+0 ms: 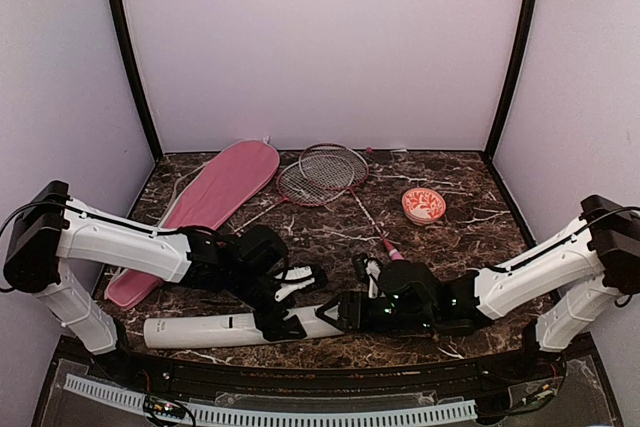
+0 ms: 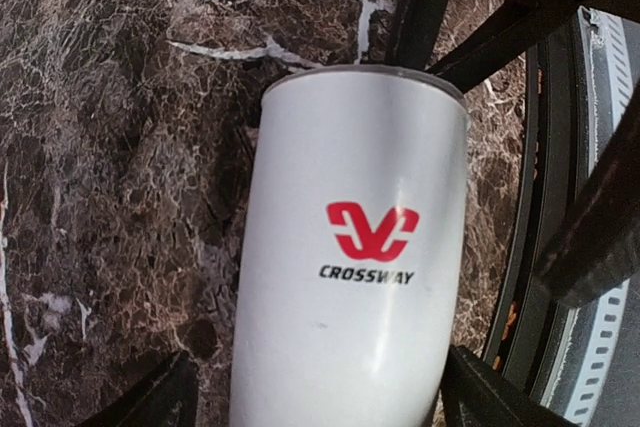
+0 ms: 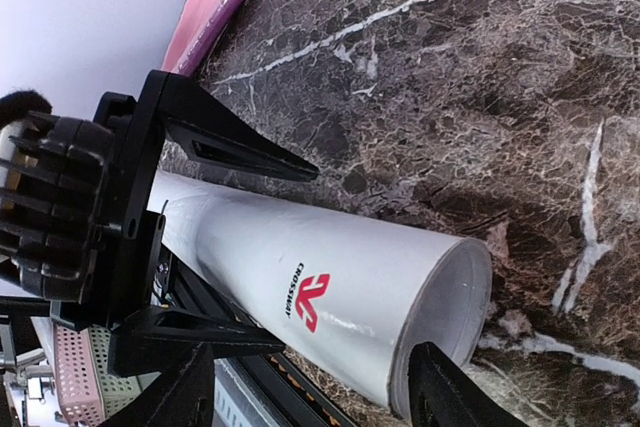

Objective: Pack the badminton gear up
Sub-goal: Press the tube cap onto the shuttle tube.

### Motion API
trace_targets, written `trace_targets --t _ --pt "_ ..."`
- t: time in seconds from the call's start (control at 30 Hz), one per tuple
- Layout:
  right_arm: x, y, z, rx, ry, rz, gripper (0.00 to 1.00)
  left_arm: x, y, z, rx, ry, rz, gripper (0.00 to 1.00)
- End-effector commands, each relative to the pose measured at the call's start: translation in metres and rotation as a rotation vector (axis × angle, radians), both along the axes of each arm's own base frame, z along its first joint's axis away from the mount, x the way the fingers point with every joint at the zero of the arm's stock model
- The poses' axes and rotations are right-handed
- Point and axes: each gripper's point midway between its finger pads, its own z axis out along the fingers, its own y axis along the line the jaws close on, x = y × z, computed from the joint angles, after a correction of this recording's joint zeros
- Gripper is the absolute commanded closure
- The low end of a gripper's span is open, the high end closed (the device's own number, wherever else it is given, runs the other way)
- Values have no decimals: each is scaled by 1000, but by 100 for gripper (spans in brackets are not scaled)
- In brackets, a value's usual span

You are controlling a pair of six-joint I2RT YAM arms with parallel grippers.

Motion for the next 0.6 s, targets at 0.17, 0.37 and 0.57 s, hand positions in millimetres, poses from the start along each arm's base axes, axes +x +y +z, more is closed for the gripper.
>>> trace_targets --t 0.17,0.37,0.57 --pt "-4 -5 -2 0 17 -11 30 -9 20 -1 94 -36 -18 6" --pt "-6 -9 -2 -2 23 -14 28 -12 24 7 85 -84 -5 4" --pt "-9 -12 -5 -37 34 -23 28 -17 35 -4 159 -120 11 4"
